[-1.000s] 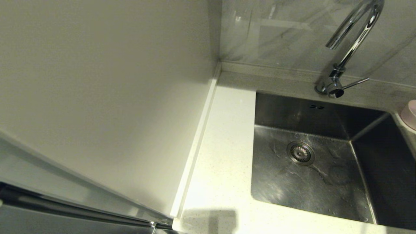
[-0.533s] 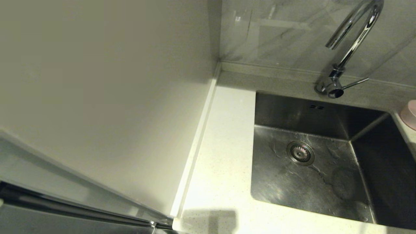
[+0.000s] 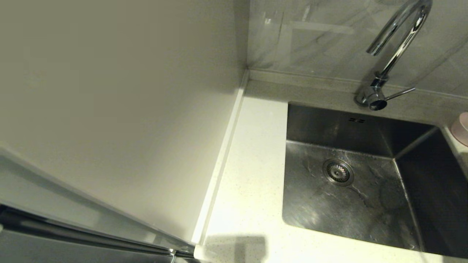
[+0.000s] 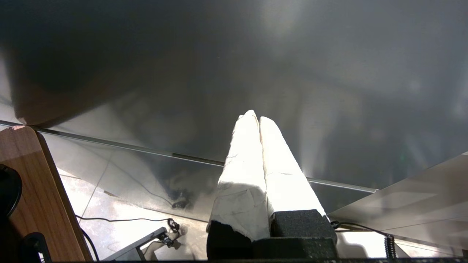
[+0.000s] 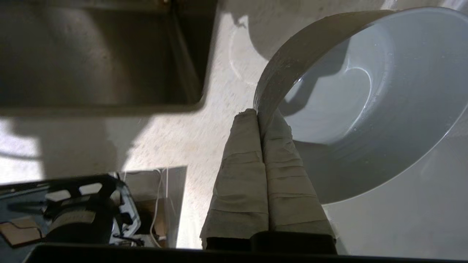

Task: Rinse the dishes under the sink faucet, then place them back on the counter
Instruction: Put a bowl back to the table from the sink

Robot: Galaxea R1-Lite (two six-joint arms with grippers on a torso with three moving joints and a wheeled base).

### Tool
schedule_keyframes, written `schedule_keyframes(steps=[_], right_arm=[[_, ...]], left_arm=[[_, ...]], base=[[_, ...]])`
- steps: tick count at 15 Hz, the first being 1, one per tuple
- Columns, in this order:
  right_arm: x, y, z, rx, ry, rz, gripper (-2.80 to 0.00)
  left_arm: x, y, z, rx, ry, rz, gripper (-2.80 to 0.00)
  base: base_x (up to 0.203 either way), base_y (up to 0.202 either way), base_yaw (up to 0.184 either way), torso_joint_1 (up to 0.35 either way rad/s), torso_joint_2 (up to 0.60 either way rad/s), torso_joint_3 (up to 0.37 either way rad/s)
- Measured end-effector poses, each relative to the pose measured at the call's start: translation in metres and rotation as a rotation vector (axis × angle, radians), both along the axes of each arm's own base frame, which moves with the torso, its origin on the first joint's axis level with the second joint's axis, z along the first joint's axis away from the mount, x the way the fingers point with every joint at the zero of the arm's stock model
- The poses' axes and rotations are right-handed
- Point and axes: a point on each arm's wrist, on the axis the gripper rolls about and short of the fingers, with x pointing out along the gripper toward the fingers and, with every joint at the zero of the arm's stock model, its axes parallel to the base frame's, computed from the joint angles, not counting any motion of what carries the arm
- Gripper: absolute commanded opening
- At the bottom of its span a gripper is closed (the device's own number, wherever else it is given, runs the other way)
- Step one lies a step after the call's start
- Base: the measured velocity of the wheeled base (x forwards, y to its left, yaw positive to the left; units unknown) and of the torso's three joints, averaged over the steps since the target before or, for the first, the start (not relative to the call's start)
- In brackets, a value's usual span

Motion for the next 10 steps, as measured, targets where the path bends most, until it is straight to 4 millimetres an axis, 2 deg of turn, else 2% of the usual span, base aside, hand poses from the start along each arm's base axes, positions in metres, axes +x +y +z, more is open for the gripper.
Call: schedule_keyframes(steps=[5,10], right_arm=[[-0.001,-0.027,-0.017,0.037,0.049,-0.06,-2.8],[-0.005,-0.033,-0.033,0.086,0.093,-0.08,-2.8]], left_arm=[[0.0,0.0,0.0,0.0,0.0,0.0,-2.8],[0.0,0.0,0.0,0.0,0.0,0.0,-2.8]], base=[[0.0,0.0,0.0,0.0,0.0,0.0],[0.0,0.0,0.0,0.0,0.0,0.0]])
